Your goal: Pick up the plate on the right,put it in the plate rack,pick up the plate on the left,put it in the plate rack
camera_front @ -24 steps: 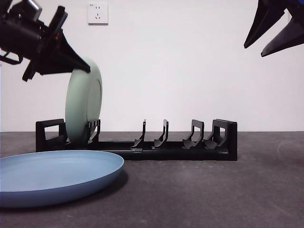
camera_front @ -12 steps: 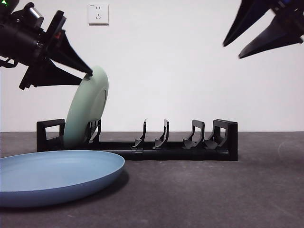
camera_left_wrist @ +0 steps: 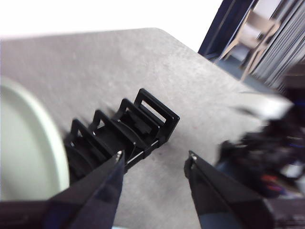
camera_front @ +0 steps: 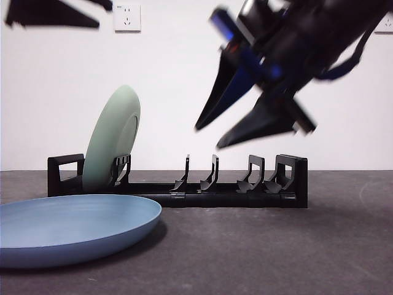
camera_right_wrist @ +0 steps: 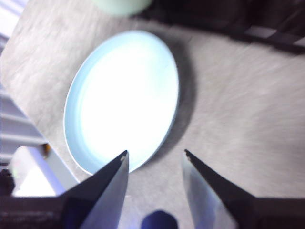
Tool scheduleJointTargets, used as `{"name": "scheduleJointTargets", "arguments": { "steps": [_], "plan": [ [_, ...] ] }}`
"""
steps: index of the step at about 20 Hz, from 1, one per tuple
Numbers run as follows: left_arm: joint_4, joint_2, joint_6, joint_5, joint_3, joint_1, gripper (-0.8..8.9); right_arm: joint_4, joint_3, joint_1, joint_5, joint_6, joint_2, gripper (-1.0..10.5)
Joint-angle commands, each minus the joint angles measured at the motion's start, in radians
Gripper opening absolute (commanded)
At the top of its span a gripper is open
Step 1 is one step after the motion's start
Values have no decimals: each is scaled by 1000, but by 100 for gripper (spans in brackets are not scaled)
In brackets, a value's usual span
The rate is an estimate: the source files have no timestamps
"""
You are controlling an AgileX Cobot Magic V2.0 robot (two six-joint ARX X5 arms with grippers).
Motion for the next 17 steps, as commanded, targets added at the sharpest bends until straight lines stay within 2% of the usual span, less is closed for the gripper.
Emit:
{"name": "scheduleJointTargets", "arguments": {
  "steps": [1, 3, 6, 10, 13, 15, 17],
  "plan": [
    [-89, -81, 134, -126, -2, -72, 222, 60, 1, 0, -37, 47, 84, 187],
    [-184, -142, 182, -268, 12, -152, 222, 80, 18, 2, -57, 54, 159, 187],
    [-274, -187, 208, -435, 35, -271, 221, 79, 79, 21, -58, 52, 267, 187],
    [-299, -189, 208, -539, 46, -381, 221, 72, 175, 50, -57, 52, 381, 185],
    [-302, -189, 208, -578, 46, -424, 221, 48, 224, 61, -57, 53, 443, 180],
    [-313, -189, 208, -596, 46, -436, 221, 50, 233, 66, -56, 53, 465, 101],
    [-327, -189, 208, -615, 46, -440, 220, 48, 235, 72, -55, 57, 475, 71]
  ]
}}
